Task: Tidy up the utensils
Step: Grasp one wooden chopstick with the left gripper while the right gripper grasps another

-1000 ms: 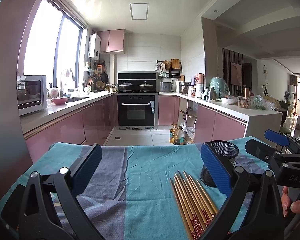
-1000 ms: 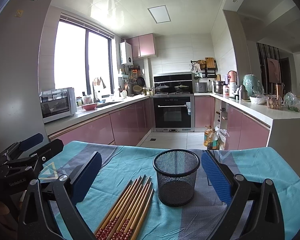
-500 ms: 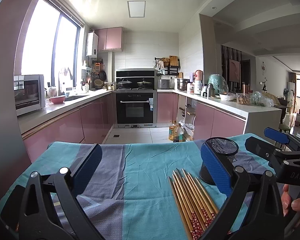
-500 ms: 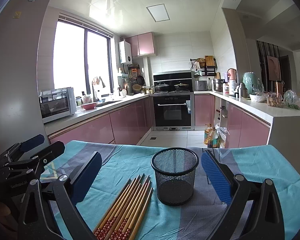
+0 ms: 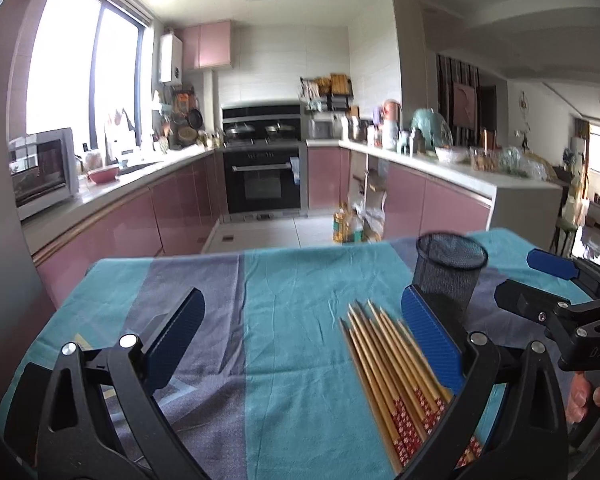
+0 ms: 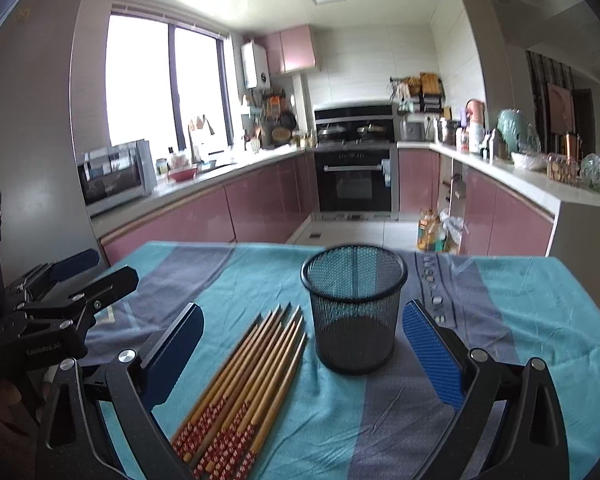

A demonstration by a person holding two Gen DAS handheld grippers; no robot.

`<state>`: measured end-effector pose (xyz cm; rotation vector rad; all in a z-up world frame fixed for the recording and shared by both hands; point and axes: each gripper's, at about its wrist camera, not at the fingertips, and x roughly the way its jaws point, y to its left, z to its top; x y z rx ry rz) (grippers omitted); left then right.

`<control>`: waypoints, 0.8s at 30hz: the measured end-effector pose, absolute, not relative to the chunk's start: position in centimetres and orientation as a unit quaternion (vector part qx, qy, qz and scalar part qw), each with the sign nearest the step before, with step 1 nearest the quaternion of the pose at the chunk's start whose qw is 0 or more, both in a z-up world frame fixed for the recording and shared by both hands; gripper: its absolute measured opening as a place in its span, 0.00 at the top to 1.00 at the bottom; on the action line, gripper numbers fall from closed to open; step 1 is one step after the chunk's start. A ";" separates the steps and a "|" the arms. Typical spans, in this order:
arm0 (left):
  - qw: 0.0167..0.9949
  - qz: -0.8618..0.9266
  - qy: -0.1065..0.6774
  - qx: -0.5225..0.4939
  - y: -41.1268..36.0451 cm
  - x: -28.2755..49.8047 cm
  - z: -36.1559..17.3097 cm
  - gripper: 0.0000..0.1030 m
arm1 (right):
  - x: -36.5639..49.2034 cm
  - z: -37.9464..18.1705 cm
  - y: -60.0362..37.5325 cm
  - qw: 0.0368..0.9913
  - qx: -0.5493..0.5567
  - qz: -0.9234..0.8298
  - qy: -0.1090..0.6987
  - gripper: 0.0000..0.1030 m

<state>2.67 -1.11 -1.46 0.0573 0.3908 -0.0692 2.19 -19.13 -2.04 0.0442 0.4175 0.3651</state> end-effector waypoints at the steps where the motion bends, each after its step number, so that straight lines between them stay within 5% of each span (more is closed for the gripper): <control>1: 0.977 -0.038 0.207 0.031 -1.1 3.1 -1.8 0.11 | 2.5 -2.5 -18.9 0.957 0.015 0.185 0.223 0.07; 10: 0.941 -0.096 0.319 0.067 -2.3 6.5 -6.4 0.27 | 5.3 -7.1 -17.4 0.911 -0.007 0.205 0.359 0.41; 24: 0.896 -0.130 0.419 0.067 -3.7 10.3 -11.4 0.46 | 6.8 -9.2 -16.4 0.883 -0.019 0.216 0.416 0.64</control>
